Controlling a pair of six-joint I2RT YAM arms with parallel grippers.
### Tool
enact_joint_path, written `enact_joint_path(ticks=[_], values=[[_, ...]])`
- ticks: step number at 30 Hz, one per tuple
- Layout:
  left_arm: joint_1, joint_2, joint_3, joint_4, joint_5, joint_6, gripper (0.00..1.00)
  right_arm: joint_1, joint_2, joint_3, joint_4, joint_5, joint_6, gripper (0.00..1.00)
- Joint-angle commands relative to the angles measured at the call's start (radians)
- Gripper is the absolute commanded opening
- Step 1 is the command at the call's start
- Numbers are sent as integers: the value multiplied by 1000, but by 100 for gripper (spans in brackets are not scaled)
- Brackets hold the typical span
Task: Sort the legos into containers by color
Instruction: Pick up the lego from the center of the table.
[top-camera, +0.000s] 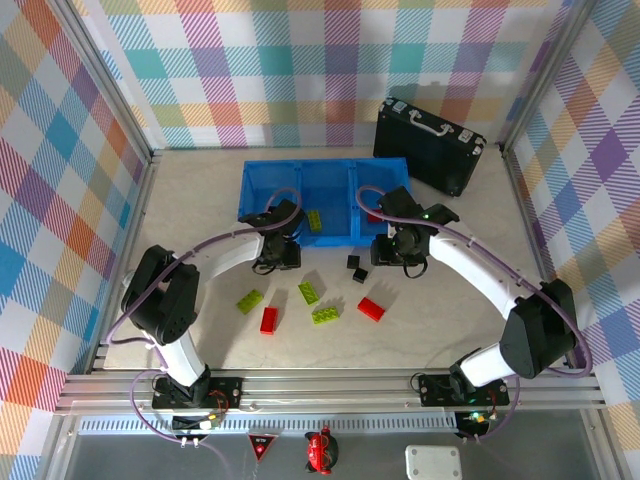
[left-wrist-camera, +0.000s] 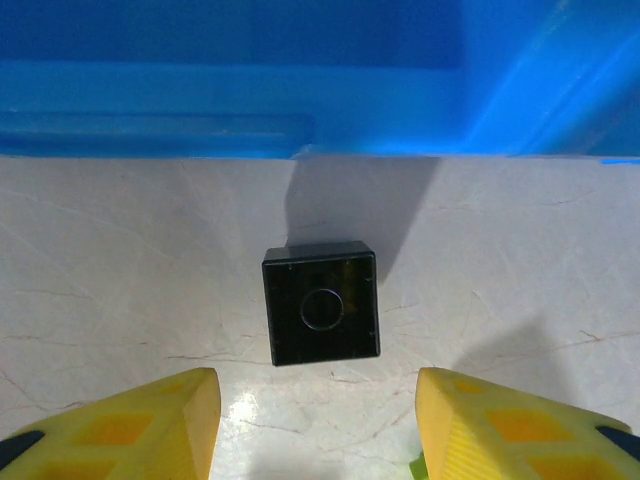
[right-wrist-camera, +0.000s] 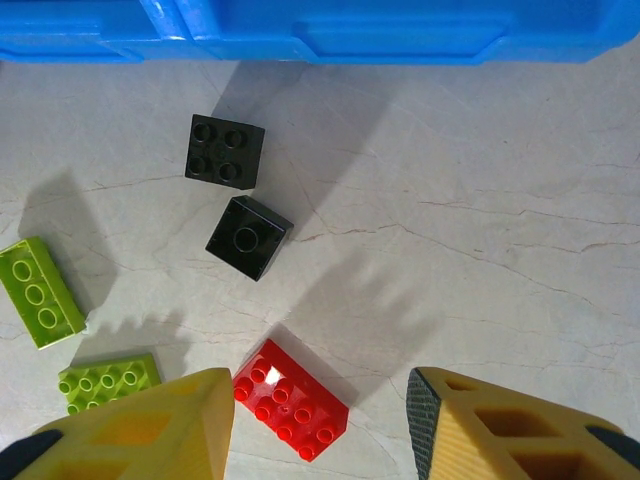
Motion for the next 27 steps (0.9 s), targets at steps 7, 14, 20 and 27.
enact_joint_path(ticks=[7, 14, 20, 27], values=[[-17, 69, -5, 49, -10, -8, 53, -10, -44, -21, -1, -1, -19, 51], [-17, 105, 9, 48, -12, -5, 48, -10, -61, -35, 3, -1, -22, 50], [-18, 114, 23, 35, -25, 2, 42, -11, -68, -33, 2, -1, -22, 50], [-18, 110, 21, 31, -25, 2, 36, -11, -71, -35, 2, -1, -21, 50]])
